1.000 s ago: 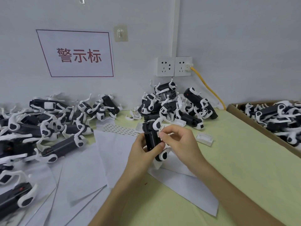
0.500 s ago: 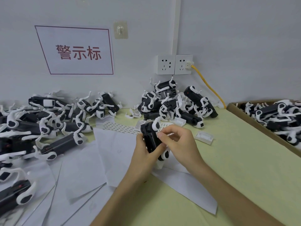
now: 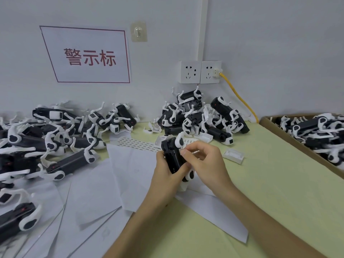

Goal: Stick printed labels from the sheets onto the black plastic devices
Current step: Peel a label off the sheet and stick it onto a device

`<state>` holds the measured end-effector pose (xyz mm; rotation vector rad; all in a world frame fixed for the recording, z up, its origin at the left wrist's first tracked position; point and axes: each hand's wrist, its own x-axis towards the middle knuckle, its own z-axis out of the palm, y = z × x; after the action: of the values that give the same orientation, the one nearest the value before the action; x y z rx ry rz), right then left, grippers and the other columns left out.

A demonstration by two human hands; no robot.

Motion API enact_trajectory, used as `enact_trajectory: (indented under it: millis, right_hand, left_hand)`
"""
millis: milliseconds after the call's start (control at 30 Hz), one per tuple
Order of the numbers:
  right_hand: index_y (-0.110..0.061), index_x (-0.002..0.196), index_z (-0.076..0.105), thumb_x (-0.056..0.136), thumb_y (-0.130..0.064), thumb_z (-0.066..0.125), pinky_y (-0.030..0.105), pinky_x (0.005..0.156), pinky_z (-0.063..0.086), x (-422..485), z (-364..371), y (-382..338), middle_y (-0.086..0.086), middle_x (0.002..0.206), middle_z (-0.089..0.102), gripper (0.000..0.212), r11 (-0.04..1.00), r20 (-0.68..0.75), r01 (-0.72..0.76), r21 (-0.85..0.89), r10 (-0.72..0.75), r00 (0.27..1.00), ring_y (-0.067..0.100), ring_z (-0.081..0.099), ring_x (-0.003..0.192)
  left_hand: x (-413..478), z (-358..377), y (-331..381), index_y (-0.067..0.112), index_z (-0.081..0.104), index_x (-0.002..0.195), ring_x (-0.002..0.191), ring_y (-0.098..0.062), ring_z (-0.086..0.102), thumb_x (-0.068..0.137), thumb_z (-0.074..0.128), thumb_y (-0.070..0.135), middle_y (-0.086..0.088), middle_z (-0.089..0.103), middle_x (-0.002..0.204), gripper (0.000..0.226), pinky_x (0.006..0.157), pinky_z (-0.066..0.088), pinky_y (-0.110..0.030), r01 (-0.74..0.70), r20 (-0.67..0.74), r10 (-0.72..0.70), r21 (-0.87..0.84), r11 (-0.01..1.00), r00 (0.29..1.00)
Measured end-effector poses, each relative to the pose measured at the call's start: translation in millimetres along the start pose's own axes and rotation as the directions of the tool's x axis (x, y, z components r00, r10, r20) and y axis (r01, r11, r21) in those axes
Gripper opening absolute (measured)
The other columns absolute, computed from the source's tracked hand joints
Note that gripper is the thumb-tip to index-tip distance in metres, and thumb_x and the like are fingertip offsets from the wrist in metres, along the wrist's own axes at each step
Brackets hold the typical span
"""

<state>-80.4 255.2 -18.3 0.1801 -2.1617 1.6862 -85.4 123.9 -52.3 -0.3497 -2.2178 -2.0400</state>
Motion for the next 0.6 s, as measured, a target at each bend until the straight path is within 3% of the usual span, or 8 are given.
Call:
enact_trajectory:
  millis: [100,433,600]
  right_hand:
    - [-0.019,0.08,0.073,0.09,-0.016,0.075,0.02,0.064,0.052,-0.1,-0.2,-0.1,-0.011,0.073,0.071,0.011,1.0,-0.004,-0.004,-0.005,0.004,1.0,0.007,0.066,0.068]
    - [-0.016,0.081,0.074,0.089,-0.016,0.075,0.025,0.067,0.055,-0.2,0.2,-0.7,-0.006,0.077,0.073,0.008,1.0,-0.019,-0.019,-0.015,0.019,1.0,0.014,0.069,0.073]
    - [-0.016,0.08,0.073,0.09,-0.015,0.075,0.021,0.065,0.052,0.3,-0.2,-1.0,-0.008,0.074,0.072,0.01,1.0,-0.007,-0.016,-0.004,0.016,1.0,0.01,0.068,0.069]
  left_hand:
    - [-0.5,0.4,-0.1,0.024,0.046,0.117,0.094,-0.005,0.071,0.078,0.073,0.044,0.021,0.07,0.097,0.051,0.083,0.058,-0.03,0.004,0.0,-0.004,-0.004,1.0,1.0]
    - [-1.7,-0.2,1.0,0.025,0.045,0.117,0.092,-0.001,0.07,0.087,0.074,0.036,0.024,0.069,0.097,0.043,0.075,0.054,-0.019,0.003,0.013,-0.003,0.014,1.0,1.0]
    - [-1.4,0.3,1.6,0.024,0.046,0.117,0.094,-0.006,0.071,0.079,0.073,0.043,0.011,0.071,0.1,0.051,0.082,0.057,-0.029,0.013,0.0,-0.013,0.008,1.0,1.0]
